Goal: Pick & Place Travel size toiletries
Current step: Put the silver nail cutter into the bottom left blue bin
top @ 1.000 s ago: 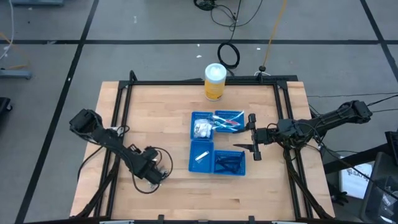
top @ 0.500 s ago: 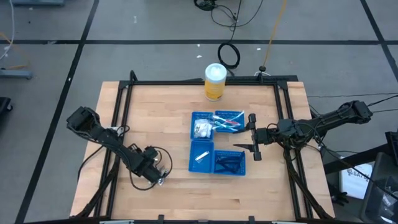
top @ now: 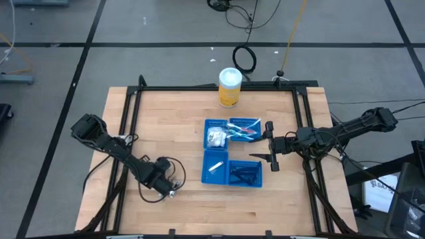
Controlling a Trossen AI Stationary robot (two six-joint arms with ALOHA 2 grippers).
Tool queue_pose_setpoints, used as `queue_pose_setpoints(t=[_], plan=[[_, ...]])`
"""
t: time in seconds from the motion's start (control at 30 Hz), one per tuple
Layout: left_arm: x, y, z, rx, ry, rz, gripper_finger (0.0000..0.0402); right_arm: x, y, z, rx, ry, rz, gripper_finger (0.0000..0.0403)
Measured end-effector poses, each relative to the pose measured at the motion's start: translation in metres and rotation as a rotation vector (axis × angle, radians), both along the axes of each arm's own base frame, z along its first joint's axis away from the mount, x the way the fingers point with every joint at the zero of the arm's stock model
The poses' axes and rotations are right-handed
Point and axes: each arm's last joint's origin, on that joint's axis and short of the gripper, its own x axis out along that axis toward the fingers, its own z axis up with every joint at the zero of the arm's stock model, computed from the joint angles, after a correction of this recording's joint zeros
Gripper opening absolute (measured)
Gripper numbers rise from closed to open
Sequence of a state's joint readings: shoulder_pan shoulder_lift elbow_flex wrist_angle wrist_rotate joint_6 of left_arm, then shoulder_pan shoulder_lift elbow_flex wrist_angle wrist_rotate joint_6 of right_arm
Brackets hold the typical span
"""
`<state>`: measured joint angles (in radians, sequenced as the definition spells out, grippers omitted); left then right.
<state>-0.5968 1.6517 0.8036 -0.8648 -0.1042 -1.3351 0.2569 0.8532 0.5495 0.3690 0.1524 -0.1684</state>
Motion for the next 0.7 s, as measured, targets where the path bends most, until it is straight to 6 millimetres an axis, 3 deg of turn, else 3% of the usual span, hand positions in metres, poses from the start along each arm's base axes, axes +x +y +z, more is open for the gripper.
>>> queue_pose_setpoints(t=[0.17,0.33,0.7], plan=[[0.005,-0.001,-0.001,0.018,-0.075,0.005,0.0028,0.0,0.0,0.0,0.0,0.0,0.0,0.0208],[0.013,-0.004,-0.001,0.034,-0.18,0.001,0.0031,0.0,0.0,0.0,0.0,0.0,0.0,0.0208],[0.015,0.0,-0.001,0.079,-0.244,0.133,0.0181,0.0,0.0,0.0,0.0,0.0,0.0,0.0208]])
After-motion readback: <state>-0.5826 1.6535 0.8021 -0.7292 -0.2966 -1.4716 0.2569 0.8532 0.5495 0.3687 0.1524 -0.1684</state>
